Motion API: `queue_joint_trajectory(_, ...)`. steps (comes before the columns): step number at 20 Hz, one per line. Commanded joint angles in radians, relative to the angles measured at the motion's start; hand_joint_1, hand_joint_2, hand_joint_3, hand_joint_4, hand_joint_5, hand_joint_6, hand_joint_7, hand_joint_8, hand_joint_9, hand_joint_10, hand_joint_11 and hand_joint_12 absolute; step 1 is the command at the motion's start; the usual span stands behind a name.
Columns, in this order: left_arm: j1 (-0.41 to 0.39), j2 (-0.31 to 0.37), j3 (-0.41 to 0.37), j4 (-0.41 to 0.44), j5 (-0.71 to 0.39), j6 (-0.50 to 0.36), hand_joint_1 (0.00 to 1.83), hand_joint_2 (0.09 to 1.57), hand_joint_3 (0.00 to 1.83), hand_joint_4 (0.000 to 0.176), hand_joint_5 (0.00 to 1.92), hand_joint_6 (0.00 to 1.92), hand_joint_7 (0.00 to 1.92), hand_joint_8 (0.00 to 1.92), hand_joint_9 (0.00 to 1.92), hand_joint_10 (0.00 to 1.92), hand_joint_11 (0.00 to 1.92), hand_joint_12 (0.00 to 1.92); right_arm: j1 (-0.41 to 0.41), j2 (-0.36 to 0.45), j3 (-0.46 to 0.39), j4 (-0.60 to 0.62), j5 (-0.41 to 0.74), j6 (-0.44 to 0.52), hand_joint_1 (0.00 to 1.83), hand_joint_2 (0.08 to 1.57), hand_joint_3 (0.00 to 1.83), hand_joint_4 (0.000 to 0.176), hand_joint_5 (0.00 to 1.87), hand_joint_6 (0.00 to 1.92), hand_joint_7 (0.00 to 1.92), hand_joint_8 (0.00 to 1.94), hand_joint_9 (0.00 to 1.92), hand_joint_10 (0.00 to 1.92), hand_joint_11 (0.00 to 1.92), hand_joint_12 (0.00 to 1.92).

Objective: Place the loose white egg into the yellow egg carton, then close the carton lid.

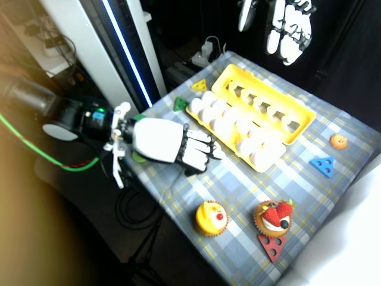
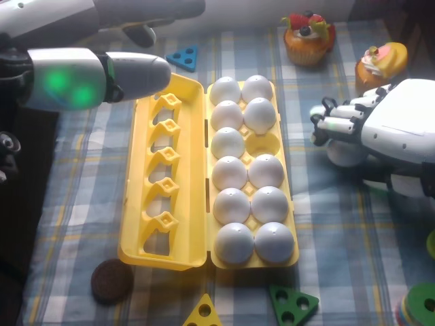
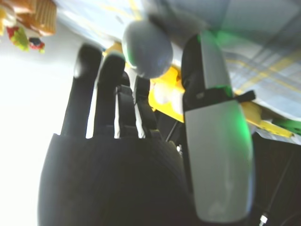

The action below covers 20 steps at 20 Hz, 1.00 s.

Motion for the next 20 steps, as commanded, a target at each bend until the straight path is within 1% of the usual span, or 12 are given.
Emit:
queue_joint_trajectory(1, -0.005, 0.003, -0.001, -0.035, -0.106, -0.007, 0.27, 1.4, 0.0, 0.012, 0.21, 0.0, 0.17, 0.0, 0.18, 0.03, 0.0, 1.31, 0.016, -0.003, 0.007, -0.003, 0.091, 0.0, 1.21, 1.27, 0.01, 0.0, 0.52, 1.26, 0.78, 1.48, 0.91, 1.43, 0.9, 1.74)
queue_joint_trajectory(3, -0.004, 0.003, -0.001, -0.036, -0.107, -0.007, 0.27, 1.41, 0.0, 0.01, 0.2, 0.0, 0.16, 0.0, 0.19, 0.03, 0.0, 1.39, 0.028, -0.002, 0.008, -0.004, 0.092, 0.0, 1.21, 1.26, 0.0, 0.0, 0.63, 1.27, 0.83, 1.52, 1.07, 1.43, 1.07, 1.69)
queue_joint_trajectory(6, -0.001, 0.003, 0.0, -0.038, -0.109, -0.007, 0.23, 1.43, 0.0, 0.013, 0.18, 0.0, 0.13, 0.01, 0.16, 0.01, 0.0, 1.19, 0.067, 0.004, 0.002, -0.037, 0.095, 0.0, 1.2, 1.27, 0.0, 0.0, 0.67, 1.18, 0.78, 1.65, 1.24, 1.8, 1.32, 1.92)
queue_joint_trajectory(7, -0.001, 0.003, 0.0, -0.039, -0.109, -0.007, 0.29, 1.42, 0.0, 0.002, 0.2, 0.01, 0.15, 0.01, 0.17, 0.02, 0.0, 1.19, 0.078, 0.008, -0.003, -0.048, 0.098, 0.0, 1.14, 1.23, 0.0, 0.0, 0.75, 1.29, 0.99, 1.84, 1.36, 1.9, 1.48, 1.92)
queue_joint_trajectory(10, 0.001, 0.003, 0.0, -0.04, -0.109, -0.007, 0.31, 1.4, 0.0, 0.007, 0.2, 0.0, 0.15, 0.0, 0.16, 0.01, 0.0, 1.24, 0.1, 0.015, -0.019, -0.079, 0.114, 0.0, 1.17, 1.3, 0.01, 0.0, 0.56, 1.37, 0.77, 1.7, 1.28, 1.79, 1.46, 1.92)
queue_joint_trajectory(11, 0.002, 0.003, 0.001, -0.041, -0.109, -0.007, 0.32, 1.4, 0.0, 0.016, 0.2, 0.0, 0.15, 0.0, 0.16, 0.01, 0.0, 1.25, 0.106, 0.018, -0.028, -0.094, 0.121, 0.0, 1.0, 1.38, 0.04, 0.0, 0.5, 1.68, 0.98, 1.81, 1.31, 1.8, 1.47, 1.92)
queue_joint_trajectory(12, 0.003, 0.004, 0.001, -0.043, -0.108, -0.007, 0.33, 1.4, 0.0, 0.019, 0.19, 0.0, 0.14, 0.0, 0.15, 0.0, 0.0, 1.26, 0.11, 0.018, -0.033, -0.103, 0.124, 0.0, 0.88, 1.47, 0.05, 0.0, 0.4, 1.86, 0.99, 1.84, 1.25, 1.85, 1.42, 1.92)
queue_joint_trajectory(13, 0.006, 0.005, 0.001, -0.046, -0.108, -0.007, 0.33, 1.4, 0.0, 0.021, 0.19, 0.0, 0.14, 0.0, 0.15, 0.0, 0.0, 1.25, 0.119, 0.018, -0.04, -0.116, 0.129, 0.0, 1.08, 1.4, 0.01, 0.0, 0.42, 1.62, 0.76, 1.8, 1.21, 1.75, 1.33, 1.86)
queue_joint_trajectory(15, 0.011, 0.005, 0.003, -0.051, -0.104, -0.007, 0.39, 1.39, 0.0, 0.019, 0.21, 0.0, 0.13, 0.0, 0.14, 0.0, 0.0, 1.11, 0.138, 0.013, -0.046, -0.133, 0.14, 0.0, 1.19, 1.3, 0.0, 0.0, 0.55, 1.39, 0.8, 1.6, 1.11, 1.64, 1.13, 1.8)
queue_joint_trajectory(17, 0.014, 0.004, 0.003, -0.052, -0.102, -0.007, 0.44, 1.38, 0.0, 0.008, 0.23, 0.01, 0.15, 0.0, 0.15, 0.01, 0.0, 1.13, 0.158, 0.0, -0.045, -0.152, 0.144, 0.0, 1.2, 1.28, 0.0, 0.0, 0.57, 1.38, 0.83, 1.53, 1.03, 1.57, 1.03, 1.77)
queue_joint_trajectory(19, 0.019, 0.002, 0.004, -0.053, -0.101, -0.007, 0.41, 1.39, 0.0, 0.028, 0.25, 0.01, 0.14, 0.0, 0.14, 0.01, 0.0, 1.09, 0.183, -0.017, -0.041, -0.173, 0.144, 0.0, 1.32, 1.29, 0.01, 0.0, 0.58, 1.53, 0.65, 1.52, 0.64, 1.66, 0.52, 1.82)
queue_joint_trajectory(20, 0.021, 0.0, 0.004, -0.053, -0.1, -0.006, 0.41, 1.39, 0.0, 0.028, 0.25, 0.01, 0.14, 0.0, 0.14, 0.01, 0.0, 1.09, 0.192, -0.029, -0.038, -0.184, 0.144, 0.0, 1.32, 1.29, 0.01, 0.0, 0.58, 1.53, 0.65, 1.52, 0.64, 1.66, 0.52, 1.82)
